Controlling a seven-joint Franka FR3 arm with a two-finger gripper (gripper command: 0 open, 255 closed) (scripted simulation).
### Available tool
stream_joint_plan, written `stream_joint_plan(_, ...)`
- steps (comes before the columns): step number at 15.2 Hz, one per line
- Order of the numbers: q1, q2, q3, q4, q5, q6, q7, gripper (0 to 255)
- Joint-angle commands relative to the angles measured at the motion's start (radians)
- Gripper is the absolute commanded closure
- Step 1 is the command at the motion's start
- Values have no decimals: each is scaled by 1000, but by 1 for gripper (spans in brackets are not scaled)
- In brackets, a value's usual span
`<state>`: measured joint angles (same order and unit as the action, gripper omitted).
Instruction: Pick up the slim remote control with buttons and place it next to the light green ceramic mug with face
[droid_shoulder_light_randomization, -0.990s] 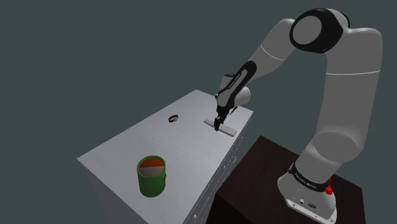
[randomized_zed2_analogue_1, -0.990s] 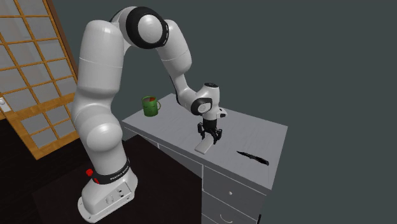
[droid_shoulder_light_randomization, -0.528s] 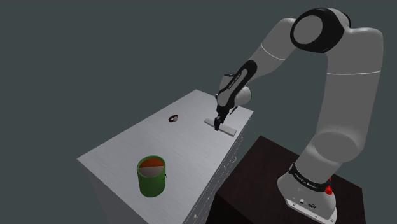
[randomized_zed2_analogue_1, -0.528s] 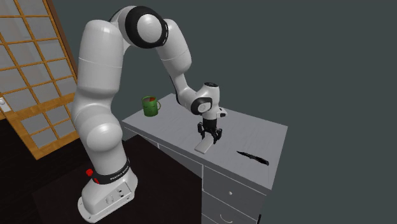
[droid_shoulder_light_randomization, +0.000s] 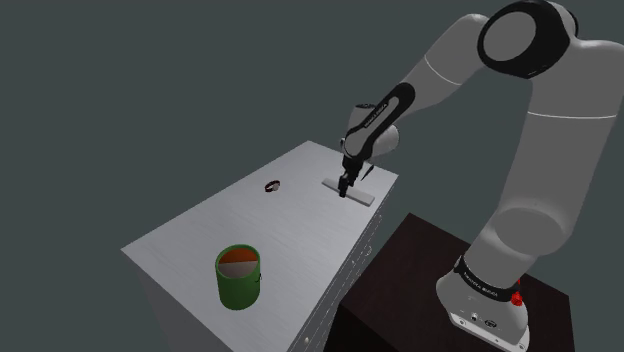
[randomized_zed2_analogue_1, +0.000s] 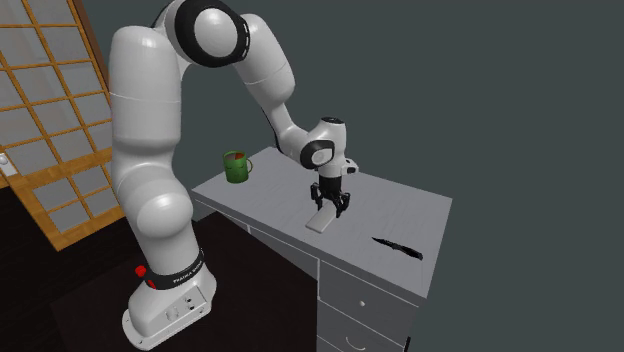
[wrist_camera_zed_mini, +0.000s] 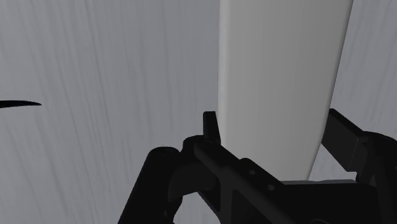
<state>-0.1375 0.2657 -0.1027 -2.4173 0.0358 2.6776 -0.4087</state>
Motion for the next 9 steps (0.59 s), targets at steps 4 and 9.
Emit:
stream_joint_plan(4,5,-67,-7,-3,-14,-64,10,255)
stream_joint_plan(9,8,-130,-12,1,-27,-130,19,255)
